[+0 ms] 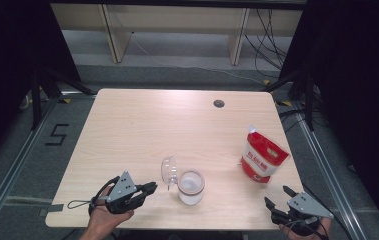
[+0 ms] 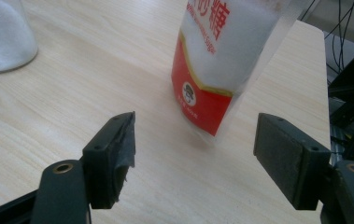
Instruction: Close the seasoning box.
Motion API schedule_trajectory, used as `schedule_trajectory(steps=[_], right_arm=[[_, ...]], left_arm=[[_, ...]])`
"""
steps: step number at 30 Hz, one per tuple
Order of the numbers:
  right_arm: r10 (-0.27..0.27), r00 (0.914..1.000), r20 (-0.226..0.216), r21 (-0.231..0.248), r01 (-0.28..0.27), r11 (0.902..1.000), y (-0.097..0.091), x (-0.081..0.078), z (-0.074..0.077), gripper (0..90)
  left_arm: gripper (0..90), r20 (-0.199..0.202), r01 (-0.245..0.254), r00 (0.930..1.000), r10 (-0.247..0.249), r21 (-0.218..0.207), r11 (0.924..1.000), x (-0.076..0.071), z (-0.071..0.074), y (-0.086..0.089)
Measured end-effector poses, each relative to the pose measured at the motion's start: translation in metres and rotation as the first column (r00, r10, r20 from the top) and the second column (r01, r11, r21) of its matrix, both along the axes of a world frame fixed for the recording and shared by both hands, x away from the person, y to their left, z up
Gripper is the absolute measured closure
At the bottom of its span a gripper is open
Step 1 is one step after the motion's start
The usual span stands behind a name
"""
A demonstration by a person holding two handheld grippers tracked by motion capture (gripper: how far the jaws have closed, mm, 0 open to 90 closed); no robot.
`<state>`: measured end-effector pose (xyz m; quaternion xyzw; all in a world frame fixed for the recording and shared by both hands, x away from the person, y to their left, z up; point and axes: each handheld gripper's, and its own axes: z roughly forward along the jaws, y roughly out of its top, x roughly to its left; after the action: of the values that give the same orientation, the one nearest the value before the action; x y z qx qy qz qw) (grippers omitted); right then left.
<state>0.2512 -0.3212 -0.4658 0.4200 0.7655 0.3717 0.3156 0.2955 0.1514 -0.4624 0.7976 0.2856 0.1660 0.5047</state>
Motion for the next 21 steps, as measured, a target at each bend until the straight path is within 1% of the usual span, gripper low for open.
schedule_trajectory(steps=[1, 2, 3, 4, 5, 6, 7, 8, 9, 10, 11, 12, 13, 14, 15, 16, 17, 18, 19, 20, 21], right_arm=[[0.002, 1.0, 0.01, -0.007, -0.002, 1.0, 0.0, 0.001, -0.001, 30.6], [0.006, 0.9999, 0.011, -0.011, -0.006, 0.9999, 0.0, 0.001, -0.001, 30.6], [0.009, 0.9999, 0.013, -0.006, -0.009, 0.9999, 0.0, 0.001, -0.001, 30.5], [0.006, 1.0, 0.005, -0.017, -0.006, 0.9998, 0.0, 0.001, -0.001, 30.6], [0.008, 1.0, 0.004, -0.018, -0.007, 0.9998, 0.001, 0.001, 0.0, 30.6], [0.01, 0.9998, 0.014, -0.021, -0.01, 0.9997, 0.001, 0.001, 0.0, 30.5], [0.014, 0.9999, 0.007, -0.015, -0.013, 0.9998, 0.002, 0.001, -0.001, 30.6], [0.026, 0.9996, -0.004, -0.012, -0.026, 0.9996, 0.003, 0.001, -0.001, 30.5], [0.016, 0.9999, 0.007, -0.025, -0.016, 0.9996, 0.002, 0.001, 0.0, 30.6], [0.016, 0.9998, 0.015, -0.027, -0.016, 0.9995, 0.002, 0.001, -0.001, 30.5], [-0.008, 0.9996, -0.028, 0.009, 0.008, 0.9999, 0.006, -0.002, -0.001, 30.6], [0.017, 0.9998, 0.014, -0.032, -0.017, 0.9993, 0.003, 0.001, -0.001, 30.6], [0.021, 0.9997, 0.01, -0.031, -0.021, 0.9993, 0.003, 0.002, -0.001, 30.6], [0.019, 0.9998, -0.001, -0.025, -0.019, 0.9995, 0.003, 0.001, -0.001, 30.6], [0.02, 0.9998, -0.005, -0.025, -0.02, 0.9995, 0.004, 0.001, -0.001, 30.6], [0.025, 0.9996, -0.012, -0.017, -0.025, 0.9995, 0.004, 0.001, -0.002, 30.6], [0.024, 0.9997, -0.001, -0.036, -0.024, 0.9991, 0.004, 0.001, -0.002, 30.6], [0.026, 0.9996, -0.008, -0.03, -0.026, 0.9992, 0.005, 0.001, -0.002, 30.6], [0.034, 0.9994, -0.008, -0.036, -0.034, 0.9988, 0.005, 0.002, -0.003, 30.6], [0.024, 0.9997, -0.002, -0.031, -0.024, 0.9992, 0.006, 0.002, -0.003, 30.6], [0.033, 0.9994, 0.004, -0.045, -0.033, 0.9985, 0.006, 0.003, -0.002, 30.6]], left_arm=[[86.8, 0.013, 0.003, 0.9999, -0.003, 0.014, 0.9999, 0.0, 0.002, -0.001], [87.9, 0.004, 0.002, 1.0, -0.002, 0.003, 1.0, 0.0, 0.002, -0.003], [88.5, 0.009, 0.009, 0.9999, -0.009, 0.02, 0.9998, 0.0, 0.004, -0.004], [88.9, 0.021, 0.024, 0.9995, -0.025, 0.024, 0.9994, 0.001, 0.004, -0.005], [88.9, 0.008, 0.011, 0.9999, -0.011, 0.022, 0.9997, 0.0, 0.004, -0.007], [88.9, 0.013, 0.022, 0.9997, -0.022, 0.023, 0.9995, 0.001, 0.004, -0.008], [89.0, 0.027, 0.029, 0.9992, -0.029, 0.022, 0.9993, 0.002, 0.004, -0.008], [89.0, 0.012, 0.017, 0.9998, -0.017, 0.008, 0.9998, 0.001, 0.004, -0.01], [89.0, 0.027, 0.028, 0.9992, -0.029, 0.021, 0.9994, 0.002, 0.005, -0.01], [89.0, 0.02, 0.031, 0.9993, -0.031, 0.018, 0.9994, 0.002, 0.006, -0.012], [89.0, 0.029, 0.034, 0.999, -0.035, 0.021, 0.9992, 0.002, 0.006, -0.013], [89.0, 0.037, 0.043, 0.9984, -0.044, 0.024, 0.9988, 0.002, 0.007, -0.014], [89.0, 0.025, 0.033, 0.9991, -0.033, 0.014, 0.9994, 0.001, 0.008, -0.015], [89.0, 0.031, 0.036, 0.9989, -0.037, 0.027, 0.999, 0.001, 0.009, -0.015], [88.9, 0.019, 0.035, 0.9992, -0.036, 0.011, 0.9993, 0.001, 0.009, -0.017], [88.8, 0.028, 0.043, 0.9986, -0.044, 0.022, 0.9988, 0.001, 0.01, -0.017], [88.8, 0.029, 0.046, 0.9985, -0.047, 0.023, 0.9987, 0.002, 0.011, -0.017], [88.7, 0.029, 0.045, 0.9985, -0.046, 0.016, 0.9988, 0.001, 0.011, -0.019], [88.6, 0.021, 0.044, 0.9988, -0.045, 0.012, 0.9989, 0.001, 0.012, -0.02], [88.6, 0.03, 0.052, 0.9982, -0.052, 0.019, 0.9985, 0.002, 0.012, -0.02], [88.6, 0.029, 0.052, 0.9982, -0.052, 0.014, 0.9986, 0.001, 0.013, -0.021]])
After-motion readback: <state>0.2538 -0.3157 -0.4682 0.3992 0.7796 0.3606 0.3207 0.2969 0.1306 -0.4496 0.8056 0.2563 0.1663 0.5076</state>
